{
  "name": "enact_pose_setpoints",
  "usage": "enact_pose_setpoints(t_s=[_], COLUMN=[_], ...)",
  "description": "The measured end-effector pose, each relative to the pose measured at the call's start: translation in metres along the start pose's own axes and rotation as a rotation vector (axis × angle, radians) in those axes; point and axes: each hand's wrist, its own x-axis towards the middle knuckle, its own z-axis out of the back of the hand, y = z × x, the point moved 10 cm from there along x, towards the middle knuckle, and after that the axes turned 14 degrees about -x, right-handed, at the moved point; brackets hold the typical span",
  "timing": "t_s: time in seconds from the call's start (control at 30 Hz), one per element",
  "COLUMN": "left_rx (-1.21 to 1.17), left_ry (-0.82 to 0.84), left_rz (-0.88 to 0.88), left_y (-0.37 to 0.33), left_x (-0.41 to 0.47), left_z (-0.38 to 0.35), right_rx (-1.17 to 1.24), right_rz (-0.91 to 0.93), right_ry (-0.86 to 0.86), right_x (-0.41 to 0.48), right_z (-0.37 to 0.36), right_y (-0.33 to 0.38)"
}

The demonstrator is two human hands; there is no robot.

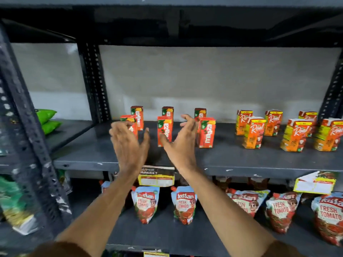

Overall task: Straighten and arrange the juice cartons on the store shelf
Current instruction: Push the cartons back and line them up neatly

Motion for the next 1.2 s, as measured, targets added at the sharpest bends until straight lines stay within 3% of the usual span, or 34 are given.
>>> enact_pose_setpoints(t_s=[0.17, 0.23, 0.43, 0.77, 1.2], left_rx=[0.076, 0.096, 0.175, 0.217, 0.298], left_ry=[0.1, 0.169, 0.317, 0.382, 0.453], left_rz=[0.191, 0.273, 0.336, 0.244, 0.258], left_y=[0.052, 0.065, 0.082, 0.076, 0.079], left_x=[0.02, 0.022, 0.022, 0.02, 0.015], left_z=[0.008, -0.002, -0.018, -0.023, -0.027], right_rx=[-0.13, -0.23, -0.343, -0.407, -0.51], right_rz=[-0.361, -0.422, -0.361, -0.297, -0.27], right_ry=[0.129, 0.17, 0.227, 0.234, 0.259], right_x=[0.006, 0.006, 0.003, -0.002, -0.007], right_z=[-0.057, -0.07, -0.078, -0.073, -0.075], right_y=[-0.035, -0.045, -0.047, -0.031, -0.021])
